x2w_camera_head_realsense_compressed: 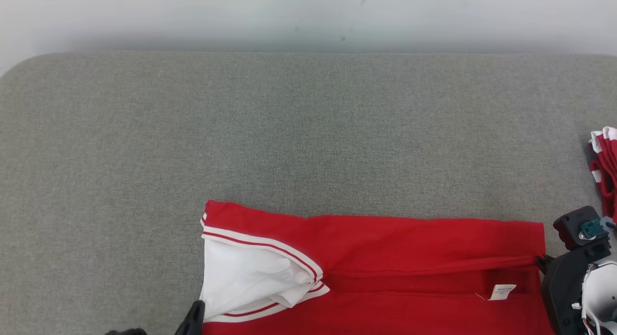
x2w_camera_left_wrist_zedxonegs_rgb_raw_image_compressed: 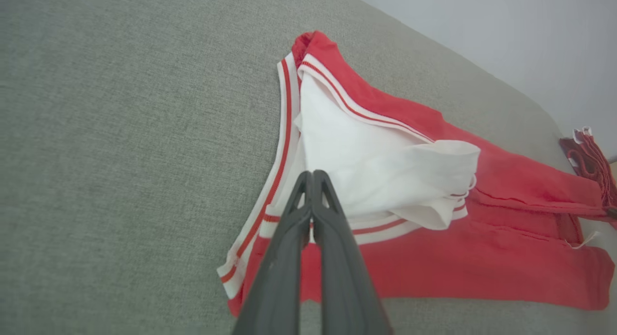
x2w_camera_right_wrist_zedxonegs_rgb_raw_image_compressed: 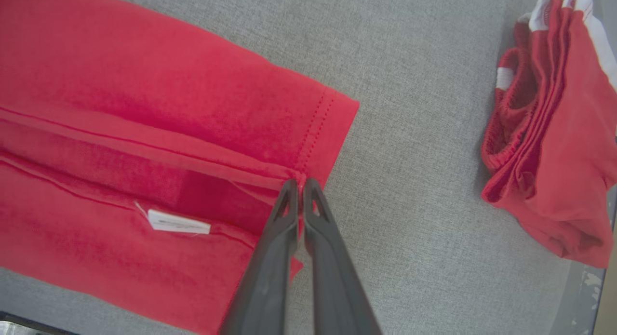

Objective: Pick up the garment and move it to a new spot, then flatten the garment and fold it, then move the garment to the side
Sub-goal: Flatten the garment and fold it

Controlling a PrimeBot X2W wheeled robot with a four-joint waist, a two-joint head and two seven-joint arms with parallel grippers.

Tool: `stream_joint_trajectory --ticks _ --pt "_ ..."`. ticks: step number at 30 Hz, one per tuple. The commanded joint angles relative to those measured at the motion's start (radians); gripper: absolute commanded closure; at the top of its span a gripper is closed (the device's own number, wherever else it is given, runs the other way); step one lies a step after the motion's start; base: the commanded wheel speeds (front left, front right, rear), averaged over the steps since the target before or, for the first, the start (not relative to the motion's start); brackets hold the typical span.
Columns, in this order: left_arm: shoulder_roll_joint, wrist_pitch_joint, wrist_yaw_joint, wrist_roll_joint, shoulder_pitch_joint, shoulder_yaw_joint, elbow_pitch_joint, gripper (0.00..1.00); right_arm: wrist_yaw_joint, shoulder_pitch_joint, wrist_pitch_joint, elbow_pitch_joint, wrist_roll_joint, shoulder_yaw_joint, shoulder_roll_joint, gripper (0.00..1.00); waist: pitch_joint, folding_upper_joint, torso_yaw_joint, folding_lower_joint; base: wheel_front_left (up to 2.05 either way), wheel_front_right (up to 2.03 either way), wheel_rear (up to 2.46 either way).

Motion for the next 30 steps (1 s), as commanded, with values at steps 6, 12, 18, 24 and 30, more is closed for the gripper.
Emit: stream_joint_trajectory --ticks 6,12,18,24,30 --pt "0.006 0.026 0.003 -0.019 0.027 -0.01 0.028 1.0 0.0 0.023 0.022 -0.012 -0.012 -0.01 0.016 1.0 -0.004 0.0 -0.001 0.0 0.0 0.0 0.0" --pt "0.01 0.035 0.0 -0.012 0.019 -0.021 0.06 1.0 0.0 0.022 0.032 -0.007 -0.017 -0.004 0.024 1.0 -0.007 0.0 -0.002 0.0 0.0 0.0 0.0" --pt "0.001 0.032 -0.003 0.004 -0.007 -0.042 0.107 0.18 0.0 0.022 0.035 -0.003 -0.031 -0.022 0.044 0.05 -0.01 0.0 -0.003 0.0 0.0 0.0 0.0" --pt "0.01 0.028 0.015 0.022 -0.014 -0.045 0.159 0.0 0.0 0.042 0.066 -0.014 -0.024 -0.069 0.092 0.0 -0.018 0.0 -0.006 0.0 0.0 0.0 0.0" --pt "0.05 -0.064 0.036 0.067 -0.02 0.008 0.197 0.0 0.0 0.102 0.074 -0.092 -0.005 -0.184 0.161 0.0 -0.031 0.0 0.0 0.0 0.0 0.0 0.0"
